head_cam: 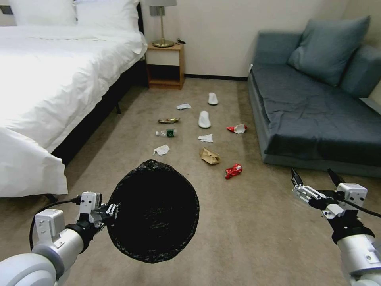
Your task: Pick up the trash bin, then pick up the garbage on the floor and place it into the trash bin.
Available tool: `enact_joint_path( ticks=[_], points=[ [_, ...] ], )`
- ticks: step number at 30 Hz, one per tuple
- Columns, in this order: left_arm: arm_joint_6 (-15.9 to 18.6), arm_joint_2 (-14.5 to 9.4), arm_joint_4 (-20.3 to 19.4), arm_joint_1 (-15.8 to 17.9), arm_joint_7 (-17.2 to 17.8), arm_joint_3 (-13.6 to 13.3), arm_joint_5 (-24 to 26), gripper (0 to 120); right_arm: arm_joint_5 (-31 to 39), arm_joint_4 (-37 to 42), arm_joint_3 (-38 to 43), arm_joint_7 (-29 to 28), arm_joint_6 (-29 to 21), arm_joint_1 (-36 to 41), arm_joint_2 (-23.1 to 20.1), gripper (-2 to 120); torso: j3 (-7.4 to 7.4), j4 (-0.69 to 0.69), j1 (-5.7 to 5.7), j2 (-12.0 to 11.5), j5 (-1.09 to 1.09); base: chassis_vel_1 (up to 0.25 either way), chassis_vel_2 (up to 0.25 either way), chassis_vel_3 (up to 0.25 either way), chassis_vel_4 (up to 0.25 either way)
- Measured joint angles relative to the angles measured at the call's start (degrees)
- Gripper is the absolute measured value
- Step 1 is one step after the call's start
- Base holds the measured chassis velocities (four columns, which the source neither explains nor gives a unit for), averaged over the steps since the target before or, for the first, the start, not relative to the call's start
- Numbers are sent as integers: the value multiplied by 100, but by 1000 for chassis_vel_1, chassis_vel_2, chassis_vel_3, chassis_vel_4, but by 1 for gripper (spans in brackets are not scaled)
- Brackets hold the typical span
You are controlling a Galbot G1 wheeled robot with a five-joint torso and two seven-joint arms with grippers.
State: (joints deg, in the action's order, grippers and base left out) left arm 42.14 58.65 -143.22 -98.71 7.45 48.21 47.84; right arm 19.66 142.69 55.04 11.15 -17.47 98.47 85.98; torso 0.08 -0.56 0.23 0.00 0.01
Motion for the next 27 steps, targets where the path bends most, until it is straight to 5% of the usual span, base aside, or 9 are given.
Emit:
enact_joint_path(
  ticks=[27],
  points=[
    [-1,-8,2,162,-167,0,-5,2,-35,-9,-21,-2,11,4,37,100,0,-1,-1,0,0,-130,120,118,-120]
  ],
)
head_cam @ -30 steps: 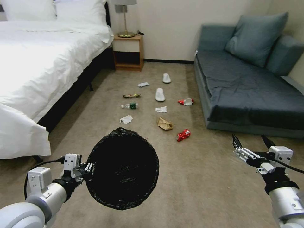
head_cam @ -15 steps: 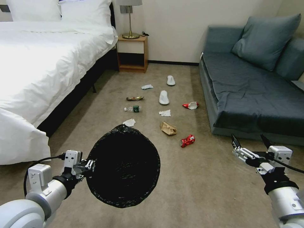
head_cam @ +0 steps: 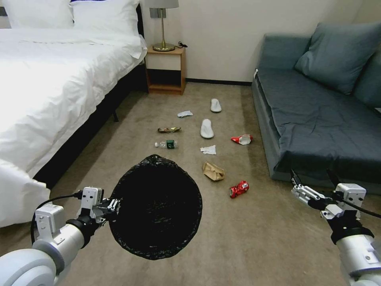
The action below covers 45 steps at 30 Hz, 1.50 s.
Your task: Pick up the trash bin, then pick up the garbage on the floor and place it into the trash bin.
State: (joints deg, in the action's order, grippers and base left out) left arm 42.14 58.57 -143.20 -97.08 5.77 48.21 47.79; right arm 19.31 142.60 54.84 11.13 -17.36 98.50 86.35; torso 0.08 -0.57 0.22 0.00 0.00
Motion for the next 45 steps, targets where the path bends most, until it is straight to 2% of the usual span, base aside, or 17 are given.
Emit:
enact_joint_path(
  ticks=[26,29,34,41,45],
  points=[
    [0,-1,-4,147,-14,1,84,2,-266,-81,-69,-14,69,-1,16,100,0,1,0,0,0,-177,174,183,-183],
    [0,6,-4,165,-9,11,105,2,-214,-140,-90,-129,-41,1,-18,100,2,0,3,0,0,-120,125,144,-144],
    [-1,2,-4,159,26,55,169,2,333,-418,-130,-597,-523,-14,-332,100,-1,0,1,0,0,-16,21,1,-17],
    [0,-28,-4,217,106,84,264,2,575,-957,-299,-889,-600,-182,-531,100,-1,2,0,0,0,3,-1,-8,2],
    [0,-181,-3,469,142,19,425,2,569,-1361,-497,-1134,-607,-304,-516,100,0,1,0,0,0,0,0,0,0]
  ],
)
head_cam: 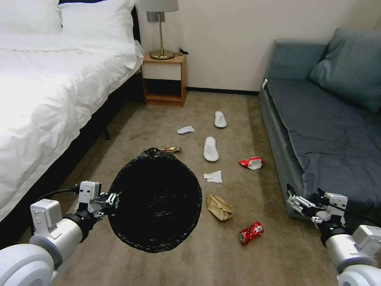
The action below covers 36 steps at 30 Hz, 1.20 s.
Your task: Pick up the trash bin, then pick up the garbage on the floor and place it into the trash bin.
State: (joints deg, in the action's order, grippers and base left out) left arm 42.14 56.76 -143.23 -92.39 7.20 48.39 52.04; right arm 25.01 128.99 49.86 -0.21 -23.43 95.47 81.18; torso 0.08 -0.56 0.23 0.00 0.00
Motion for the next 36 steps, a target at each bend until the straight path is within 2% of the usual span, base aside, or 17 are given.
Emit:
enact_joint_path(
  ticks=[5,8,12,36],
  points=[
    [-1,-95,22,84,3,-26,111,2,4,-427,-306,-425,-77,-220,9,100,0,-2,0,0,0,0,0,0,0],
    [0,-122,21,95,32,0,156,2,111,-765,-636,-868,-208,-438,2,100,0,2,0,0,0,0,0,0,0],
    [-1,-179,58,211,47,-25,251,2,298,-1180,-944,-1420,-489,-664,76,100,0,-1,0,0,1,0,0,0,0],
    [-1,-267,259,396,139,-137,362,2,436,-3347,-1604,-2202,-637,-1767,273,100,1,0,0,0,0,0,0,0,0]
  ],
)
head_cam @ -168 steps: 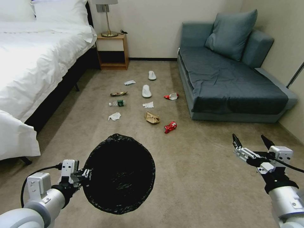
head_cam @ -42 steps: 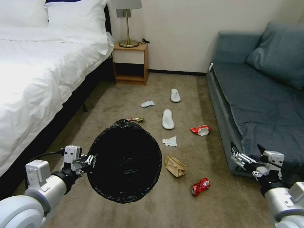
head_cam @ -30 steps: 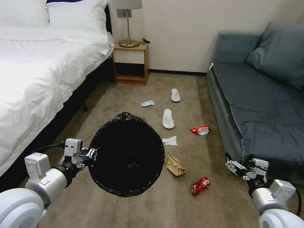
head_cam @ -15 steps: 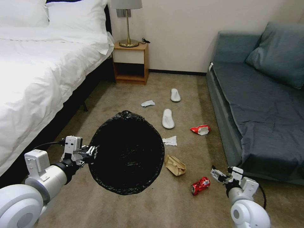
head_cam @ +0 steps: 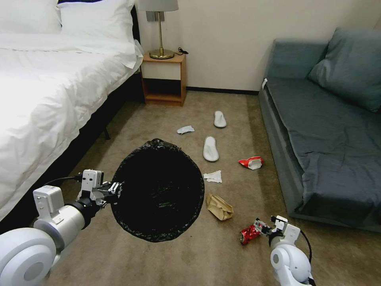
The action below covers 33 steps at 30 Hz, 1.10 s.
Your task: Pick up the trash bin, then pick up the garbage on the floor and place it into the trash bin.
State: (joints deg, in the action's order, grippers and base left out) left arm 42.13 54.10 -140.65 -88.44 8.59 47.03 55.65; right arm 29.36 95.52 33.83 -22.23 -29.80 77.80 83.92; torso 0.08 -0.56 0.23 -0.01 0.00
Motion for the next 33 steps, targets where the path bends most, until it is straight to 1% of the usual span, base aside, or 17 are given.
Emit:
enact_joint_path(
  ticks=[9,13,15,19,28,33],
  points=[
    [0,-11,18,-1,-7,-7,7,2,364,-736,-103,-256,-99,-507,135,100,0,0,0,1,0,0,0,0,0],
    [0,-13,26,0,-8,-8,8,2,449,-970,-140,-345,-117,-687,173,100,0,0,0,0,0,0,0,0,0],
    [0,-13,29,0,-8,-9,9,2,467,-1226,-142,-434,-117,-874,222,100,0,1,0,0,0,0,0,0,0],
    [0,-12,32,-10,-9,-9,10,2,492,-1403,-124,-531,-111,-1011,257,100,0,0,0,0,0,0,0,0,0],
    [0,-5,44,2,-13,-11,13,2,921,-1772,-57,-771,-105,-1379,338,100,0,0,0,0,0,0,0,0,0],
    [0,-4,42,1,-14,-10,16,2,1024,-1975,18,-826,-99,-1522,386,100,-1,0,0,1,0,0,0,0,0]
  ],
)
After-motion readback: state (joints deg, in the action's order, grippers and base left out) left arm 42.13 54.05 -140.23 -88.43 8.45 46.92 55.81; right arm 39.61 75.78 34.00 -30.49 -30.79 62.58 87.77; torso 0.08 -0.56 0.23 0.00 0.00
